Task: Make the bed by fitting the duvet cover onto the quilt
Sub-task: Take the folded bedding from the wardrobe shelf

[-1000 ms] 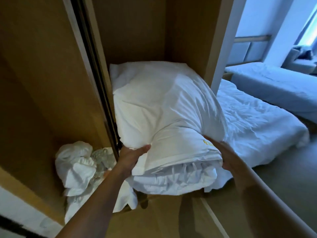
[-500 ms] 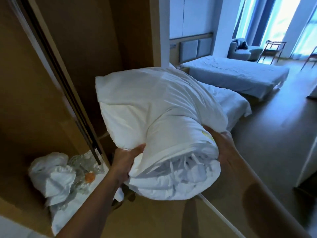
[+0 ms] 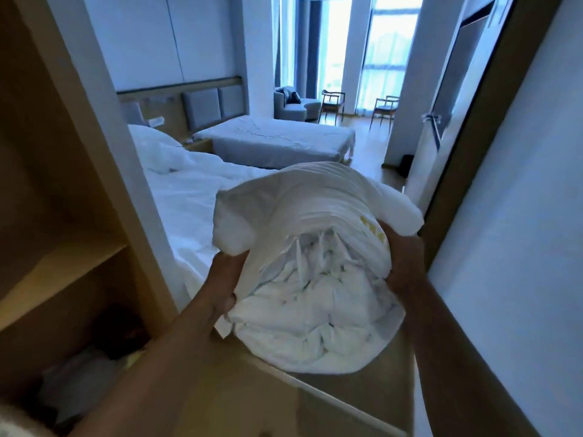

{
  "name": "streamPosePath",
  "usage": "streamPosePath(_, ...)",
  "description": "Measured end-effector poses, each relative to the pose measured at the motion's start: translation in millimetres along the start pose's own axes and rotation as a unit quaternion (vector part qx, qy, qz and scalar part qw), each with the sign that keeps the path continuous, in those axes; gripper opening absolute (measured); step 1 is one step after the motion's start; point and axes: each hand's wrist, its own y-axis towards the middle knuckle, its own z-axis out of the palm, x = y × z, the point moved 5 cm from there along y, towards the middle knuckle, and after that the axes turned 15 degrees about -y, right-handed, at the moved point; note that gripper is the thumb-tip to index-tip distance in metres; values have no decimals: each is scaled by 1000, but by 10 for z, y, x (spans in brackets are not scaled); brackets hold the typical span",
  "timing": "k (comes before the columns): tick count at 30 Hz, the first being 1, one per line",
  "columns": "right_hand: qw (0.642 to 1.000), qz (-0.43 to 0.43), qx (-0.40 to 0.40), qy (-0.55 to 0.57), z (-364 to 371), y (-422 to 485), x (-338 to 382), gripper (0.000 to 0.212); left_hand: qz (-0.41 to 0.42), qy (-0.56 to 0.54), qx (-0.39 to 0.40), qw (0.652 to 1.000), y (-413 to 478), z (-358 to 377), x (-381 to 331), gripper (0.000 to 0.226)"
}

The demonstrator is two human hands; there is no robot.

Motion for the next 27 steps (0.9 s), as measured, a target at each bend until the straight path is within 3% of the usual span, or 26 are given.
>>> streamPosePath(2,1000,7,-30,-7,-111,274,3,54,1,-17,34,999,325,302,-20,10)
streamPosePath(6,994,-8,-100,-42,-265,1157,66,61,-5,-67,114,991,1149,1015,-150,67)
streamPosePath(12,980,17,-188,-62,-123,2608,344,63,5,-50,168,985,2787,1931,-562,92)
streamPosePath(18,972,-44,-229,0,-70,3890,480,51,30,-29,201,979,4299,2868,-980,95)
streamPosePath(24,971,-6,-238,-9,-12,5774,183,48,5,-21,200,979,5964,3859,-913,80)
streamPosePath(27,975,-32,-219,17,33,6906,80,43,-4,-15,193,981,6912,4445,-881,68)
